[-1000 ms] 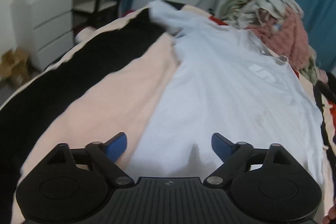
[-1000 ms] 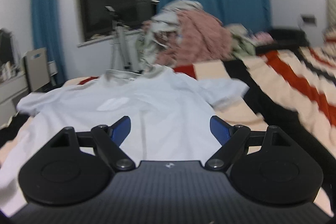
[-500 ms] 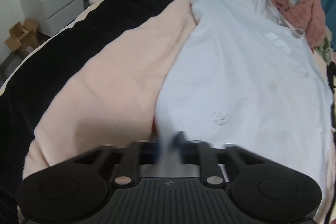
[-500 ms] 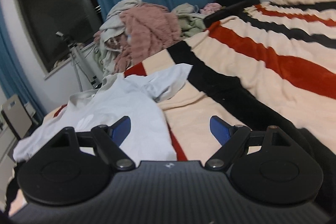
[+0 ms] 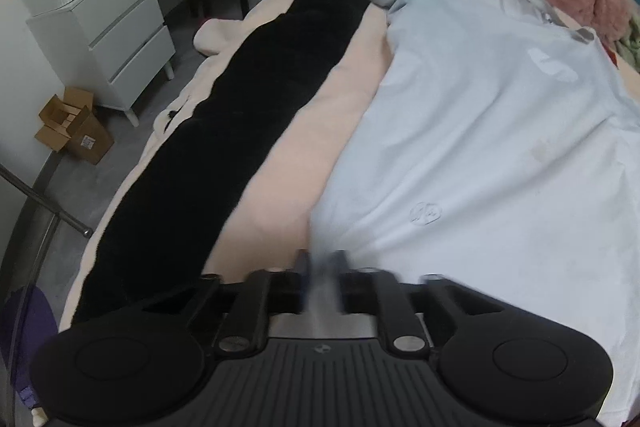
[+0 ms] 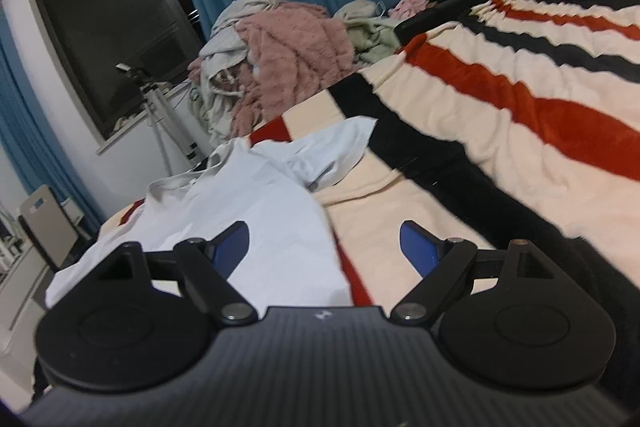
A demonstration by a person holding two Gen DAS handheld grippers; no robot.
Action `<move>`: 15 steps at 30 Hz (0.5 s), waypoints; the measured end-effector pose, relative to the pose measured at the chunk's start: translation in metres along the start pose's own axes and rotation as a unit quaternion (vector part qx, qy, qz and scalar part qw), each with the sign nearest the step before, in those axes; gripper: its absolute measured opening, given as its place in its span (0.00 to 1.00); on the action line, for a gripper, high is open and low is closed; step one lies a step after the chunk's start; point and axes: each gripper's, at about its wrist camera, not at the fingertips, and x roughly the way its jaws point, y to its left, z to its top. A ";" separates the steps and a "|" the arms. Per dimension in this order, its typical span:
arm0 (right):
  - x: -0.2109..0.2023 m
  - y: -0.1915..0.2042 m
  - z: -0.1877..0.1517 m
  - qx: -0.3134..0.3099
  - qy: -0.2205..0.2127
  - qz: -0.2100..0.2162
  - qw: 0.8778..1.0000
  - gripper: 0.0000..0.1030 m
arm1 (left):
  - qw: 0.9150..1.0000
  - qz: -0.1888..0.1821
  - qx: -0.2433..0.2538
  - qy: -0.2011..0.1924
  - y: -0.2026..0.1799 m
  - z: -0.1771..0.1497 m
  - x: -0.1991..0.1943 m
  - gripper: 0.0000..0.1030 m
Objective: Fold clothes
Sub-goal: 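Smooth the shirt body with the left gripper, pulling the hem straight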
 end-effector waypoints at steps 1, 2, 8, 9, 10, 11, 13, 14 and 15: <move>0.002 0.001 0.000 0.006 0.004 0.009 1.000 0.81 | 1.000 -0.004 0.002 -0.011 -0.003 0.000 -0.004 0.61; 0.004 0.001 -0.001 0.013 0.009 0.018 1.000 0.81 | 1.000 -0.006 0.006 -0.026 -0.007 -0.002 -0.009 0.65; 0.034 0.004 0.000 0.064 0.022 0.071 0.995 0.82 | 0.992 -0.067 -0.015 -0.108 -0.044 -0.002 -0.031 0.85; 0.043 0.003 0.001 0.080 0.024 0.082 0.993 0.82 | 0.989 -0.082 -0.018 -0.123 -0.055 -0.003 -0.032 0.86; 0.053 0.002 0.003 0.093 0.025 0.092 0.991 0.80 | 0.985 -0.097 -0.020 -0.138 -0.067 -0.004 -0.033 0.87; 0.062 0.001 0.005 0.103 0.026 0.101 0.989 0.74 | 0.982 -0.110 -0.022 -0.153 -0.082 -0.006 -0.031 0.88; 0.082 -0.002 0.012 0.106 0.024 0.103 0.989 0.68 | 0.973 -0.141 -0.020 -0.182 -0.111 -0.014 -0.024 0.93; 0.092 -0.004 0.016 0.106 0.023 0.098 0.989 0.65 | 0.968 -0.158 -0.014 -0.195 -0.122 -0.019 -0.017 0.93; 0.103 -0.007 0.020 0.108 0.022 0.093 0.990 0.65 | 0.964 -0.165 0.001 -0.209 -0.133 -0.025 -0.008 0.93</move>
